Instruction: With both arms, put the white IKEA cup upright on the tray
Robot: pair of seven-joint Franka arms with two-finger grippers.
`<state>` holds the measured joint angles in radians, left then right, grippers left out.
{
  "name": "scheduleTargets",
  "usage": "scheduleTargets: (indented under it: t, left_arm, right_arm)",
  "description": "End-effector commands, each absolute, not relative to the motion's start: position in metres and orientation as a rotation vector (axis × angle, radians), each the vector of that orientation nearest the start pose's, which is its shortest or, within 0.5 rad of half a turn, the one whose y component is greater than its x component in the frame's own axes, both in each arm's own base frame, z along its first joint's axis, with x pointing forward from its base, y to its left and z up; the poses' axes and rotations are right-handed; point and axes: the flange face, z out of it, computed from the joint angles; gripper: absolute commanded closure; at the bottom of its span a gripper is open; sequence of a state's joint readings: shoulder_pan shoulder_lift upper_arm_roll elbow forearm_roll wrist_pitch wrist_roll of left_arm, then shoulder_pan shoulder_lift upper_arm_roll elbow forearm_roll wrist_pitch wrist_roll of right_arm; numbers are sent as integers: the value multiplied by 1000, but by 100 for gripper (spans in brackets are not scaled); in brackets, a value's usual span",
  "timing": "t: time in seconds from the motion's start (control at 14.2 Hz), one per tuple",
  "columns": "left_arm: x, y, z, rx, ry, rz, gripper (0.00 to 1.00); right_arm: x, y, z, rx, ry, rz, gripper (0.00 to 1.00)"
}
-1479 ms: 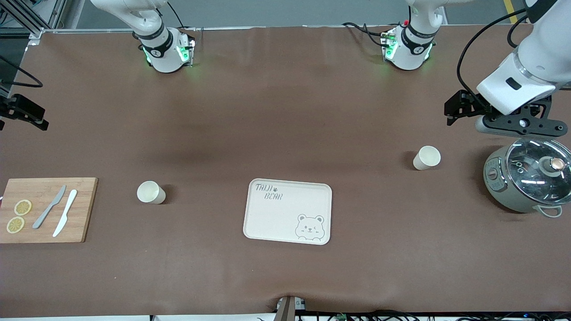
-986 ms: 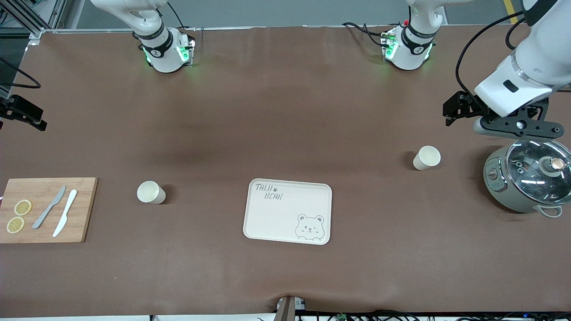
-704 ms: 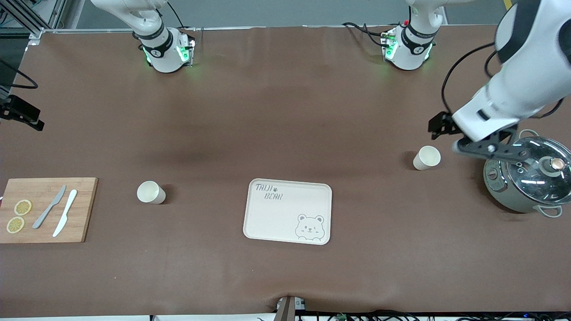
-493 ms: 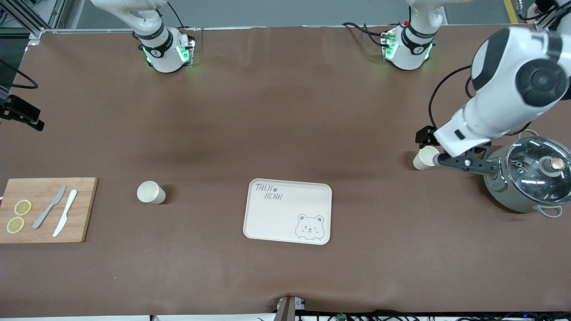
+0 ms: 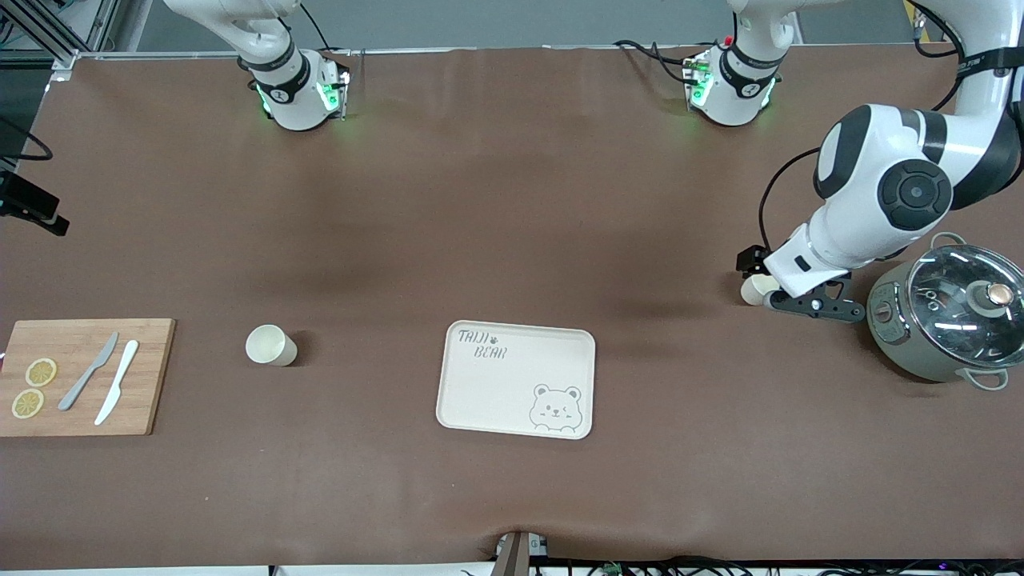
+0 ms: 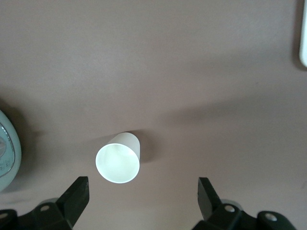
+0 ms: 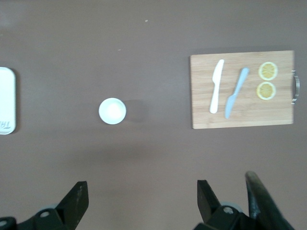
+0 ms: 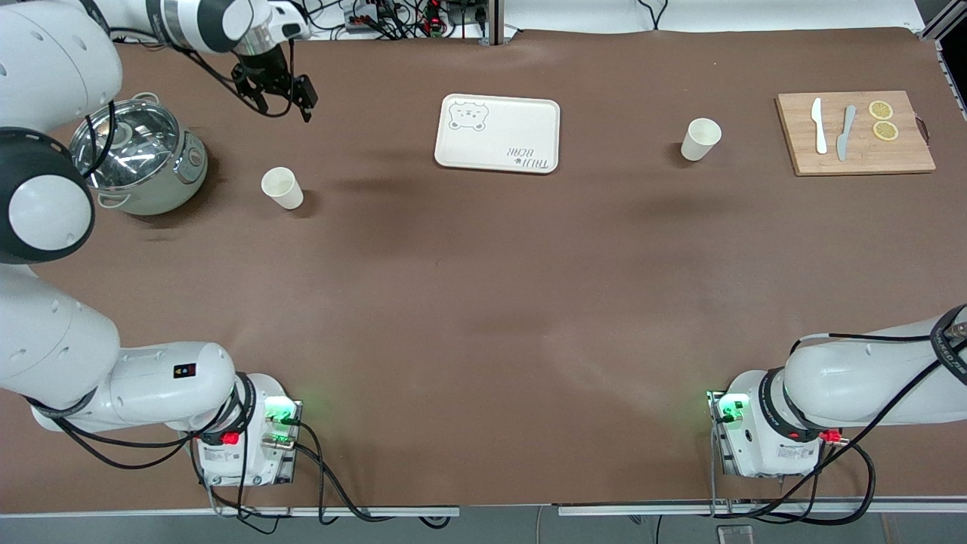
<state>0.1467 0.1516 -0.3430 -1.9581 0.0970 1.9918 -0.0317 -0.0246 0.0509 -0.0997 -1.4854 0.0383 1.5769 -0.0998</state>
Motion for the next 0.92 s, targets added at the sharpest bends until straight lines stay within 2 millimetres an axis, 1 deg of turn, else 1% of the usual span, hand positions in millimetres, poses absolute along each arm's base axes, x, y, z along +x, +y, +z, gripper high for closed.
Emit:
scheduleTargets:
  t: [0.0,0.07,0.21,0.35,0.42,0.56,0.63,0.7,0.85]
  left_arm:
    - [538,-82,378,-3054,370,102,0]
    - [535,-68,370,-3058,356,79,0]
    - [528,-59,352,-3058,399,52,0]
    - [525,-39,341,-3053,397,19,0]
    - [523,-34,336,-3046,414,6,0]
    - [518,-17,324,-3048,426,-33,0]
    - [515,-11,318,-3047,441,-53,0]
    - [512,-3,311,-3049,438,-76,0]
    - [506,0,298,-3052,449,-113,0]
  right_arm:
    - [599,-46,611,-3055,-21,-146,0]
    - [616,-35,589,-3058,-39,-163,0]
    - [644,-30,547,-3067,-36,-176,0]
    - [662,-33,511,-3074,-18,-162,0]
    - [668,-37,496,-3080,-13,-157,0]
    - [679,-47,469,-3088,12,-160,0]
    - [683,-50,461,-3090,20,-165,0]
    - [685,-48,457,-3091,17,-177,0]
    - [690,-43,437,-3094,-10,-146,0]
